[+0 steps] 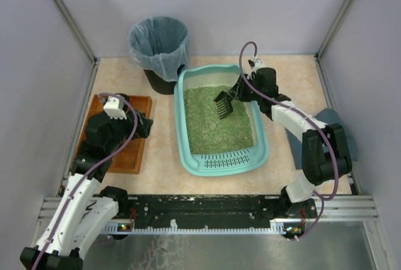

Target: Clean the litter box

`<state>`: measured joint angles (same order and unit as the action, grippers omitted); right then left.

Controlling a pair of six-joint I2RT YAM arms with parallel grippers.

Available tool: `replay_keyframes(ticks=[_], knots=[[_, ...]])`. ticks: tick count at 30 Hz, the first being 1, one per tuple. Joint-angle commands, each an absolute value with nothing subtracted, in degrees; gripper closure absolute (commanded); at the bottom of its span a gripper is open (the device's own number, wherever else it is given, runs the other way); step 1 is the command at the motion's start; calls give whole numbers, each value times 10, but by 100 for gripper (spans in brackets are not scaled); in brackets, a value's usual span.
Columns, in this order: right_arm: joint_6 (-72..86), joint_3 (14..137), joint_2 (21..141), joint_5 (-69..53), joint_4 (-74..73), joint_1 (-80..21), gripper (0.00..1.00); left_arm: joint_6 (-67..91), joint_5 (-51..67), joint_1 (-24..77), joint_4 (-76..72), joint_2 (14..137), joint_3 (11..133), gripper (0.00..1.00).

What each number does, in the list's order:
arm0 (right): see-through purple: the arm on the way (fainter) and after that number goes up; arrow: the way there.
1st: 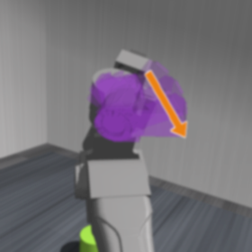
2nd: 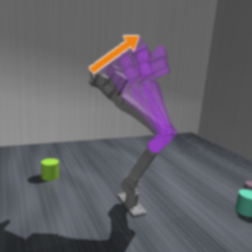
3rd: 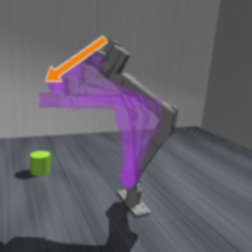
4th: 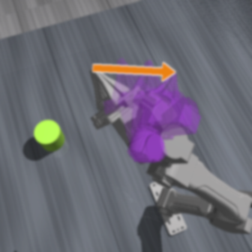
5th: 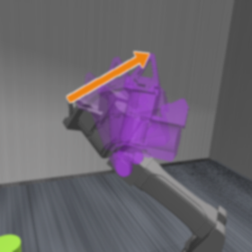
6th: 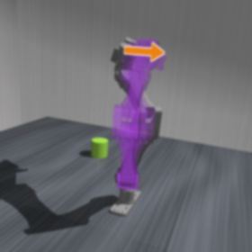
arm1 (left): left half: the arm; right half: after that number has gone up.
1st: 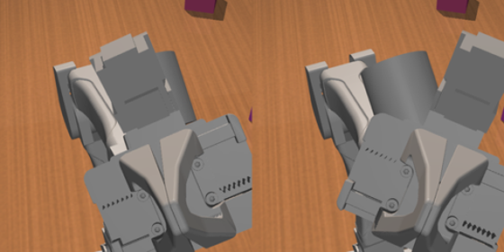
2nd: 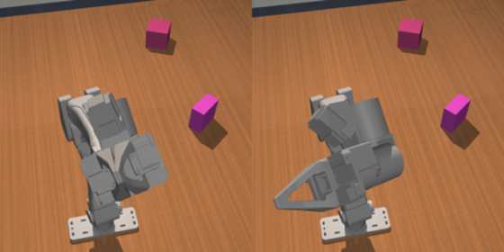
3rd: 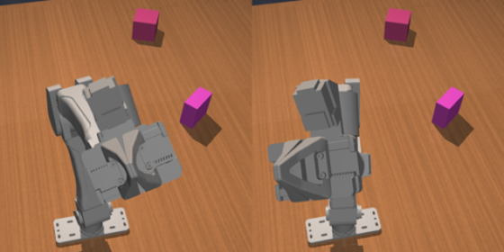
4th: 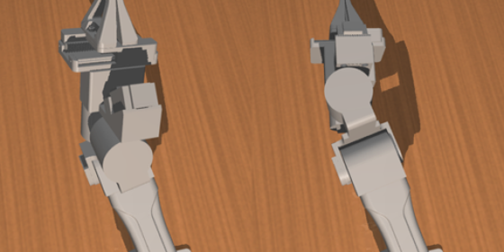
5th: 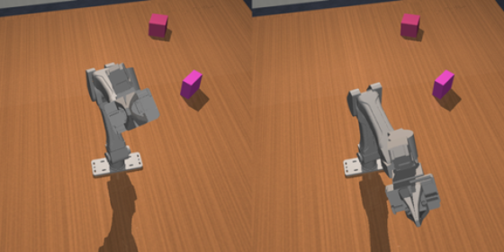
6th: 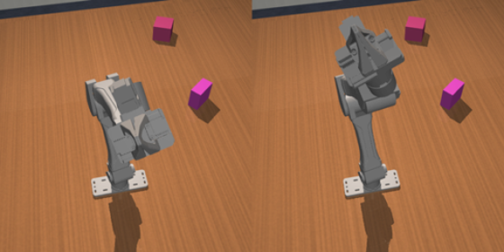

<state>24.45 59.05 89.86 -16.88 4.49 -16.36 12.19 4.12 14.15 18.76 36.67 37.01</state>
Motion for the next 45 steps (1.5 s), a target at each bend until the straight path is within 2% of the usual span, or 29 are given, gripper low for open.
replay_keyframes(ticks=[1,9,17,24,29,31,34,45], knots=[[228,617,910,-169,51,-160,72,124,47,143,165,372,379,1],[199,634,884,-149,23,-166,90,144,51,143,127,413,402,0],[152,680,838,-81,-34,-191,99,188,54,143,89,494,428,0],[91,710,807,18,-105,-234,100,215,94,142,-6,504,401,1],[118,704,780,35,-141,-254,100,219,145,142,-58,529,390,1],[131,703,773,82,-164,-278,100,214,184,143,-67,546,391,0],[173,690,760,142,-191,-302,100,200,207,152,-57,573,401,4],[283,613,696,190,-229,-304,100,90,152,260,26,638,471,13]])
